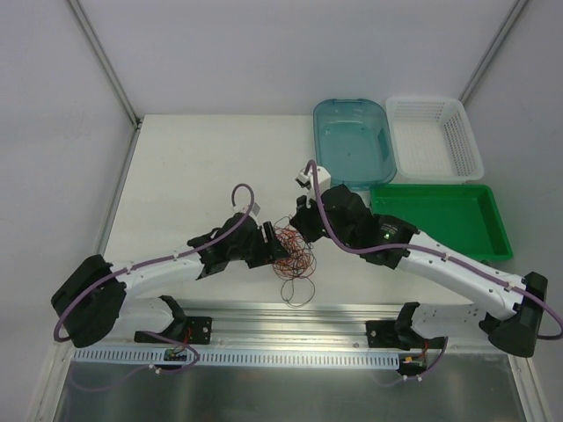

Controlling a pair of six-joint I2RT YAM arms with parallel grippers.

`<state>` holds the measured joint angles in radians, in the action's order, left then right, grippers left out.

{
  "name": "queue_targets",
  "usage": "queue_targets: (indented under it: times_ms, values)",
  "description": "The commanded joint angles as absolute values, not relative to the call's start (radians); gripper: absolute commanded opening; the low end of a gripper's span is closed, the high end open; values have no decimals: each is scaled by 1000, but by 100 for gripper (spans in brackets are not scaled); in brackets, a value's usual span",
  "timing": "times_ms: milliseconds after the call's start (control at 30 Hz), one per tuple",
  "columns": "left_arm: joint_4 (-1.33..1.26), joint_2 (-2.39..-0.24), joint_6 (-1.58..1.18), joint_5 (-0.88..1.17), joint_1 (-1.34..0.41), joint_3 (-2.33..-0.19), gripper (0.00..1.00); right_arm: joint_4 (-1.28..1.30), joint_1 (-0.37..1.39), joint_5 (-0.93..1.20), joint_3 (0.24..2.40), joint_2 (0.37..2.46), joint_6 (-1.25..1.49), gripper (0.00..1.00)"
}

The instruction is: Untangle the cables

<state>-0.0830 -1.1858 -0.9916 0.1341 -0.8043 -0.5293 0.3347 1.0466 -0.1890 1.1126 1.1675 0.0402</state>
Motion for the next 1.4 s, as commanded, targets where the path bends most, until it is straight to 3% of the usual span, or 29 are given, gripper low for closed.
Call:
queue_targets:
  times_ms: [0,67,200,233,300,500,867,1367]
  values:
    - [-150,-1282,-1071,-24,-850,-586,58,305,1060,-167,1167,1144,52,1]
    - [-150,-1314,-1101,-50,-857,-589,51,311,1066,-163,1183,1132,52,1]
    - [-140,-1313,-1128,-101,-859,-552,23,340,1068,-222,1195,1070,31,1]
    - [-108,-1299,-1120,-118,-859,-542,11,359,1069,-248,1196,1051,14,1]
    - [-46,-1241,-1073,-188,-859,-545,1,377,1066,-322,1201,996,0,1]
    - [228,-1097,-915,-386,-818,-623,0,466,1068,-452,1265,894,-83,1]
    - [432,-957,-810,-396,-529,-644,0,538,1068,-558,1316,750,-130,1]
    - [610,-1041,-628,-517,-74,-839,0,646,1066,-667,1361,605,-115,1]
